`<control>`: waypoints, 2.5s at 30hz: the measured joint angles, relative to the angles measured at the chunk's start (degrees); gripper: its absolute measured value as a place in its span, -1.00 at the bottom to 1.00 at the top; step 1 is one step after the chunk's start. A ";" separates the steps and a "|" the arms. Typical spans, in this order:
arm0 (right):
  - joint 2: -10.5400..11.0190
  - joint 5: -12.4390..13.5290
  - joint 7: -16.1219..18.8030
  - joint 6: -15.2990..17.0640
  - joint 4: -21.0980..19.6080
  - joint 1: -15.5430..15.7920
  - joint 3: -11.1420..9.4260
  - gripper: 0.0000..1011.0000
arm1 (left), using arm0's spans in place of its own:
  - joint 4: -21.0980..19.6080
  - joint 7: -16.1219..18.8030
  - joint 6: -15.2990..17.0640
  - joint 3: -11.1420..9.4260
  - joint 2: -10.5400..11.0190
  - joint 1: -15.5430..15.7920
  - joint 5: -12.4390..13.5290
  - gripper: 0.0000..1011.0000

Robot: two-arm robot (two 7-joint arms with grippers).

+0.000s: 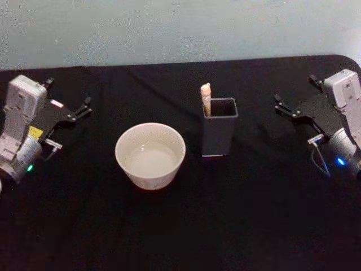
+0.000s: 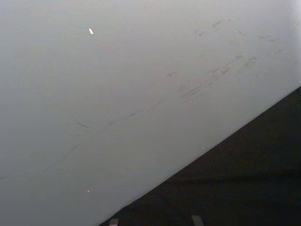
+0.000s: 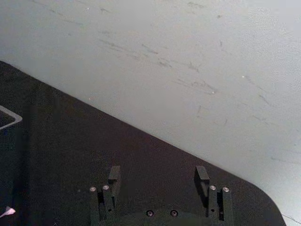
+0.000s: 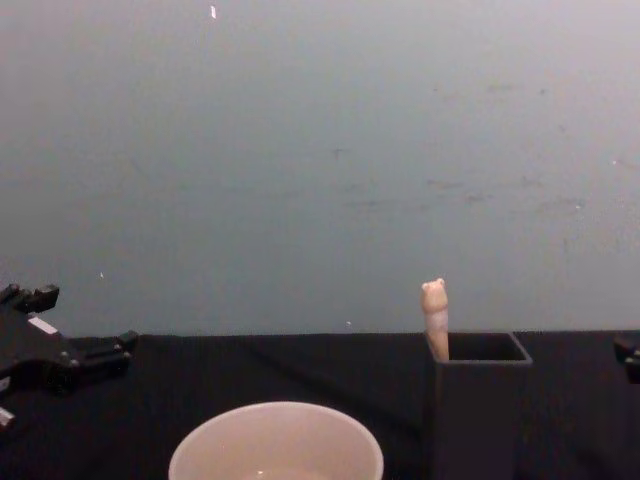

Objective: Pick up the stirring spoon with one hand, stir inside the cup, then place it back in its original position.

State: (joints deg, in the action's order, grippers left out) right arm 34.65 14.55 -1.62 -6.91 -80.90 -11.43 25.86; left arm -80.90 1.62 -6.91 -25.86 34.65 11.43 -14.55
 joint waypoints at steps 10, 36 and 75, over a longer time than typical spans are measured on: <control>0.00 0.00 0.00 0.00 0.00 0.00 0.00 0.98 | 0.00 0.00 0.00 0.00 0.00 0.00 0.00 0.98; 0.63 4.60 4.53 5.51 -6.58 1.59 -3.69 0.98 | 0.00 0.00 0.00 0.00 0.00 0.00 0.00 0.98; -3.45 10.00 20.69 29.22 -16.68 -3.15 -0.85 0.98 | 0.00 0.00 0.00 0.00 0.00 0.00 0.00 0.98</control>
State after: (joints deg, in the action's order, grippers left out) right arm 31.20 24.54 19.06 22.31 -97.58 -14.59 25.01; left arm -80.90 1.62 -6.91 -25.86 34.65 11.43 -14.55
